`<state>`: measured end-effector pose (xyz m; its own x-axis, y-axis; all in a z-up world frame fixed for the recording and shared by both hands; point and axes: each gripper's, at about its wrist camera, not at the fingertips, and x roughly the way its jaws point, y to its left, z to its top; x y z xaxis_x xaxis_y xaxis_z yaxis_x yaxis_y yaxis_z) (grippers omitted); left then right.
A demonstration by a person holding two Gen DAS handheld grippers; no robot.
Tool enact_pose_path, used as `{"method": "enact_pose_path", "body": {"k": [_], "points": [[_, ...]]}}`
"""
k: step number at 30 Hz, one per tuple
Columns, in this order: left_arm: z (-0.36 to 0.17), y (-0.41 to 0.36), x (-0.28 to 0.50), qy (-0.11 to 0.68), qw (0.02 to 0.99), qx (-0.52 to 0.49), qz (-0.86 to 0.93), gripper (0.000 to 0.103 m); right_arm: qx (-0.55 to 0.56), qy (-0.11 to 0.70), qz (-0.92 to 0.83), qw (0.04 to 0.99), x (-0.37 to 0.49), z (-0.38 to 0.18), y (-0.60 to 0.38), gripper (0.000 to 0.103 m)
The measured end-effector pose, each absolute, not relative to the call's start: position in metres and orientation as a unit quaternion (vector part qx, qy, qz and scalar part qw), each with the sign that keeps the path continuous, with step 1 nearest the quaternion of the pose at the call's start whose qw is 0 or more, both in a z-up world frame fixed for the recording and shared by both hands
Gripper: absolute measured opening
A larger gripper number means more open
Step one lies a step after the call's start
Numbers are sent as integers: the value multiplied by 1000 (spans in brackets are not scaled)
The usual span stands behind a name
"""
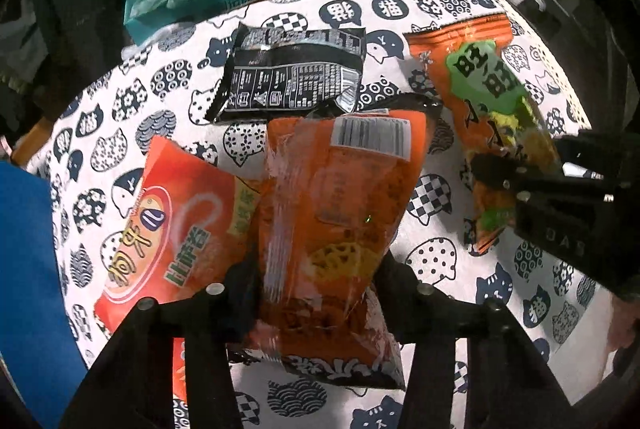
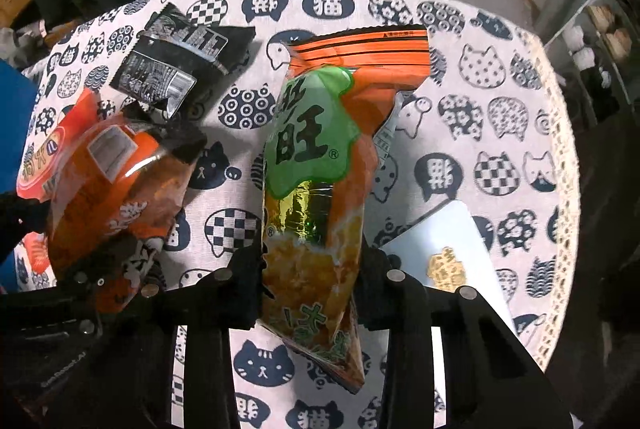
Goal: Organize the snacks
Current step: 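Grasp an orange chip bag with left gripper while right grasps green-labelled rice cracker bag, then carry both bags over the box and release them inside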
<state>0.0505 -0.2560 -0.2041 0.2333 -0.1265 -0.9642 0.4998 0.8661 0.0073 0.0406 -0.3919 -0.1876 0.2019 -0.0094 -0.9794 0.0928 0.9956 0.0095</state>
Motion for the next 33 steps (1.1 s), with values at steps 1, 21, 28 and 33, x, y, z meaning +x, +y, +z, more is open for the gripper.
{"method": "enact_pose_path", "body": {"k": [1, 21, 28, 33], "points": [[-202, -256, 49, 582, 770, 164, -205, 48, 32, 630, -35, 775, 43, -186, -390, 34], [-109, -233, 24, 488, 823, 175, -233, 47, 15, 582, -14, 813, 37, -113, -364, 34], [-85, -206, 22, 456, 843, 186, -218, 47, 10, 562, 15, 827, 38, -90, -337, 34], [-73, -177, 27, 452, 851, 176, -201, 47, 3, 550, 40, 834, 43, -75, -314, 34]]}}
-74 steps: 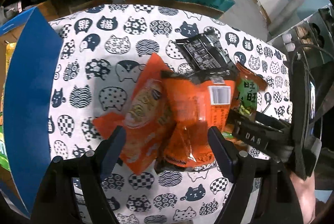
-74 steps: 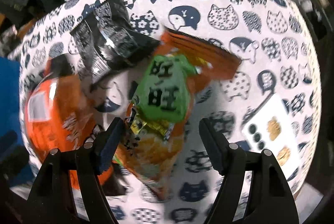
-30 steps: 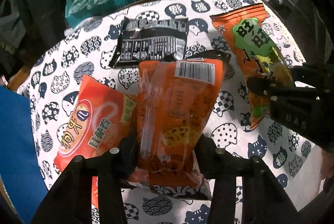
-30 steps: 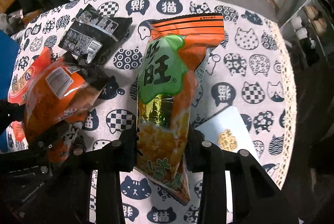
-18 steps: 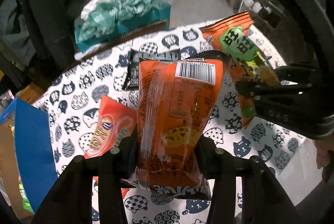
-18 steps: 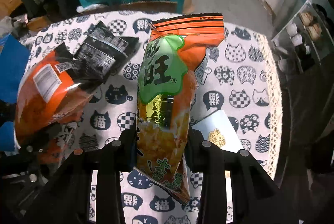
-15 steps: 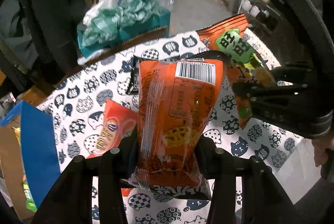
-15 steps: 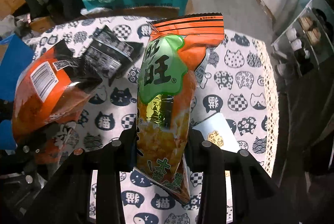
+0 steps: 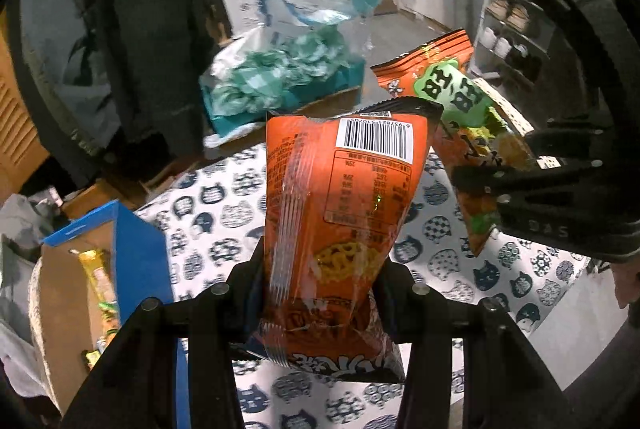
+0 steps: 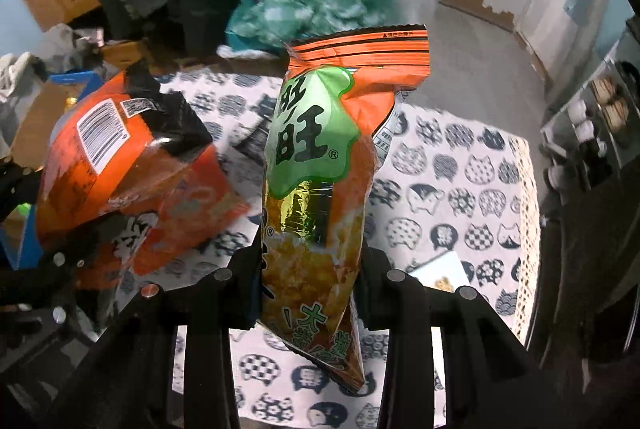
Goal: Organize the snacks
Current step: 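Carry both bags over the box and release them inside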
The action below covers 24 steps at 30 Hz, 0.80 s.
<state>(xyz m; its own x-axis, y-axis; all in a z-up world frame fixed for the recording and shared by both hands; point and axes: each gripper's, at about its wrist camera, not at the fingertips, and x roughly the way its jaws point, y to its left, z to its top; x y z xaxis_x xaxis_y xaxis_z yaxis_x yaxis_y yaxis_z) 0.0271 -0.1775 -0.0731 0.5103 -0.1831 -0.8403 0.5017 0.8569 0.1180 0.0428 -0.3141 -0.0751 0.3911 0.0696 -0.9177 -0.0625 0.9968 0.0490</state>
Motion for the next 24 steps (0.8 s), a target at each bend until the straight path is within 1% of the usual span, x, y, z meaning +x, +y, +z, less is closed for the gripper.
{"method": "enact_pose_path", "body": {"k": [8, 24], "points": [[-52, -123, 35, 441, 867, 158, -169, 47, -10, 536, 74, 841, 53, -56, -274, 34], [-38, 2, 45, 443, 885, 107, -98, 47, -36, 528, 162, 833, 87, -43, -167, 34]]}}
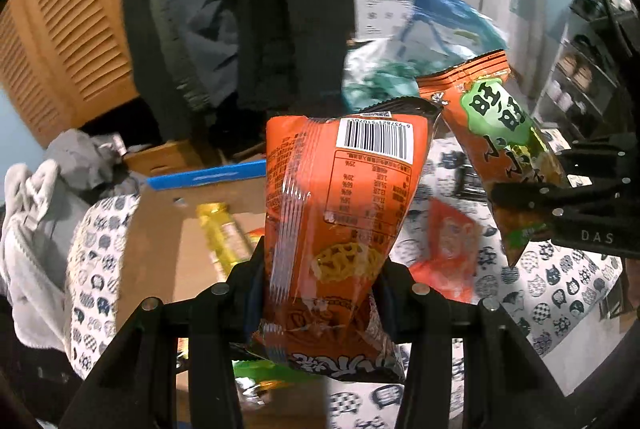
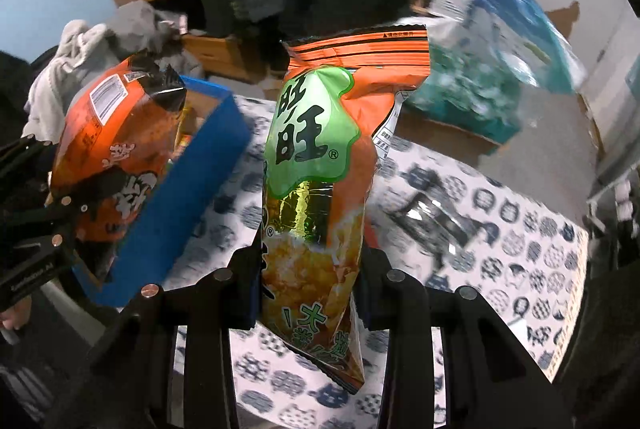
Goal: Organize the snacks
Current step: 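Carry both bags over the box and release them inside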
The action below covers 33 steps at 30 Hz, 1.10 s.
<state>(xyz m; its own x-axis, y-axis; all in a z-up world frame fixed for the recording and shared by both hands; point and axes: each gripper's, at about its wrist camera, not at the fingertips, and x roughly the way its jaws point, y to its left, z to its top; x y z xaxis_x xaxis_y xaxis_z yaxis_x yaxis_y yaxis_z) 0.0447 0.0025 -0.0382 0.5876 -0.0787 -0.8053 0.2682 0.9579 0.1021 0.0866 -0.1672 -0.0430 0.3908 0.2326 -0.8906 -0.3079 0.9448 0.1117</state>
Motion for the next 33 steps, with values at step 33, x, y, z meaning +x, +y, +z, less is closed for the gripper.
{"method": "enact_pose_path", "body": {"k": [33], "points": [[-86, 195, 53, 494, 869, 18, 40, 47, -104, 562, 287, 769, 137, -74, 47, 35]]}}
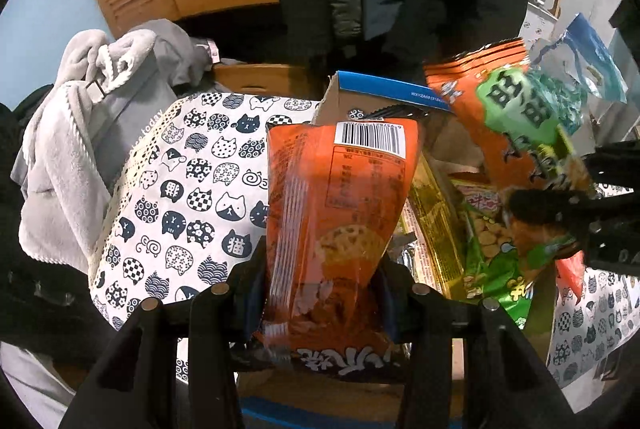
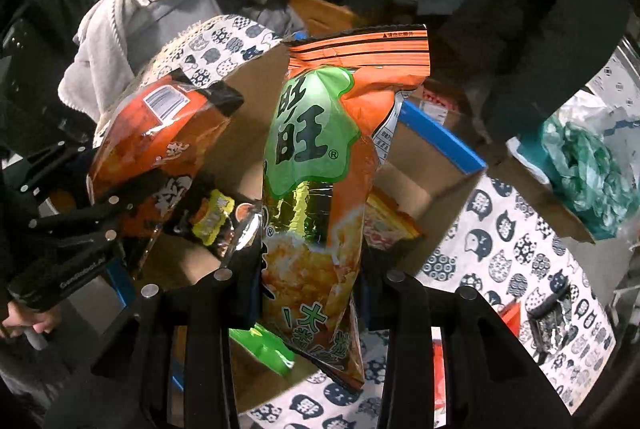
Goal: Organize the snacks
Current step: 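Carry both bags over the box and release them inside, then move both grippers back to the last orange bag and black bag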
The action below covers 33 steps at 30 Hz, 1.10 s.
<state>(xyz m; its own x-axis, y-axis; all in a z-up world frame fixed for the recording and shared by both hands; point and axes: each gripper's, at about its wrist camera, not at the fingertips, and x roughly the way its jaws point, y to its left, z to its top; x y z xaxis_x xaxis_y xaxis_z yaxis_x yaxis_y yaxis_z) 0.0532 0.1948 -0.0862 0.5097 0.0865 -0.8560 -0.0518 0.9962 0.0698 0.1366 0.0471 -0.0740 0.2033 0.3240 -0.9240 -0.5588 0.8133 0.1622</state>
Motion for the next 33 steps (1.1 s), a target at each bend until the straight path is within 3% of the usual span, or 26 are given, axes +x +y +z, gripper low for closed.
{"method": "enact_pose_path", "body": {"k": [4, 9, 15, 18, 33], "points": [[-89, 190, 55, 498, 866, 26, 38, 49, -95, 572, 294, 760, 138, -79, 48, 37], [-91, 179, 56, 504, 862, 41, 32, 68, -94, 568, 290, 765, 136, -75, 37, 50], [-71, 154, 51, 470, 879, 75, 29, 79, -89, 556, 275, 779, 131, -65, 7, 59], [-62, 142, 50, 461, 884, 75, 13, 80, -100, 548, 265, 787, 127, -62, -10, 67], [-63, 46, 54, 460, 875, 137, -62, 80, -84, 564, 199, 797, 121, -82, -115, 70]]}}
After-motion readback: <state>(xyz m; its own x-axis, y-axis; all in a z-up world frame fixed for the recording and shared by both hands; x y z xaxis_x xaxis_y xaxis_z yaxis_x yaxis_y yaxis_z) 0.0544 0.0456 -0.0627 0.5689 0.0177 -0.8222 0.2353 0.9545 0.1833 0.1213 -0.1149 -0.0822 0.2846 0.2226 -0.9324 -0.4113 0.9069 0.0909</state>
